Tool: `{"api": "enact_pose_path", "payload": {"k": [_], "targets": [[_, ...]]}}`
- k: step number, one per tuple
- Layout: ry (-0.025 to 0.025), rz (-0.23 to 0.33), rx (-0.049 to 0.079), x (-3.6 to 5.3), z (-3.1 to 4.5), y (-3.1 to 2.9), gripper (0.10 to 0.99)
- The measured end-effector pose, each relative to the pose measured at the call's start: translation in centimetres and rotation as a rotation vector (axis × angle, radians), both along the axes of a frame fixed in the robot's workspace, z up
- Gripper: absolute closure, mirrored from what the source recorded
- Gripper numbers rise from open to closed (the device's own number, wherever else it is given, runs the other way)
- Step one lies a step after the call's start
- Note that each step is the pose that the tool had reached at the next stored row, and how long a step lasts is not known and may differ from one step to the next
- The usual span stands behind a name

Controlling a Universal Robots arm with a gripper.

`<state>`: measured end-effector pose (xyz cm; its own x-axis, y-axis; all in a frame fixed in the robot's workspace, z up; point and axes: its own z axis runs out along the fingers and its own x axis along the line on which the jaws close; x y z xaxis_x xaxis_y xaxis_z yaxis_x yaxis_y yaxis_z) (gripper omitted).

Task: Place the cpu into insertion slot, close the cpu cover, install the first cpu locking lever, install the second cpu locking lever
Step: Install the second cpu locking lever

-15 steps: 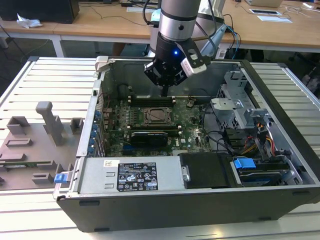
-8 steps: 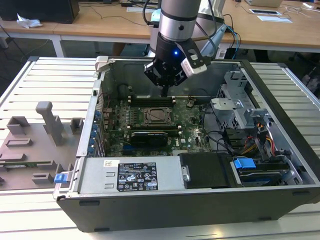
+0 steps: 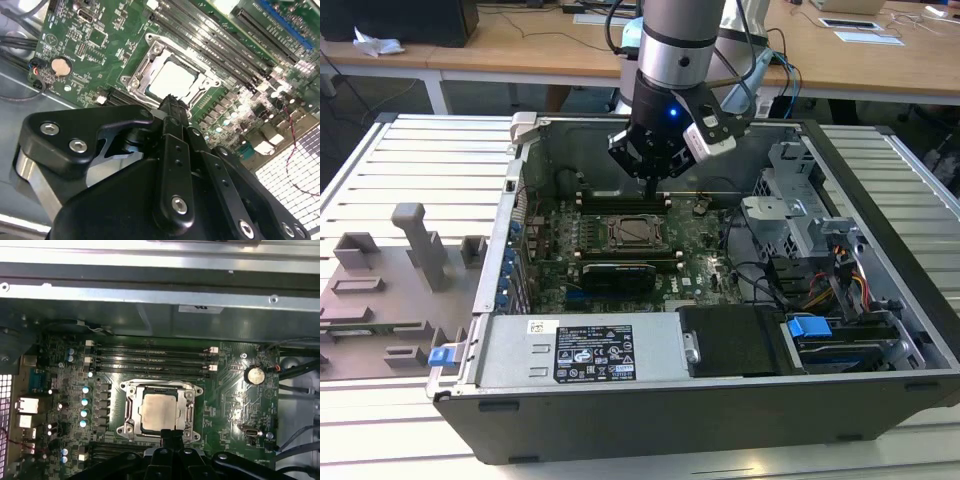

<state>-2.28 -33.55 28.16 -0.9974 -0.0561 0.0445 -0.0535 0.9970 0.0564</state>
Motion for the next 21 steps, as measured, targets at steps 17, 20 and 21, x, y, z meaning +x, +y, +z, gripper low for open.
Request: {"api": "enact_pose_path", "payload": {"k": [17, 20, 21], "targets": [[0.0, 0.0, 0.0, 0.0, 0.0, -2.62, 0.98], [0.0, 0.0, 0.0, 0.0, 0.0, -2.96, 0.98], [0.0, 0.0, 0.0, 0.0, -0.01, -3.05, 0.98]]}}
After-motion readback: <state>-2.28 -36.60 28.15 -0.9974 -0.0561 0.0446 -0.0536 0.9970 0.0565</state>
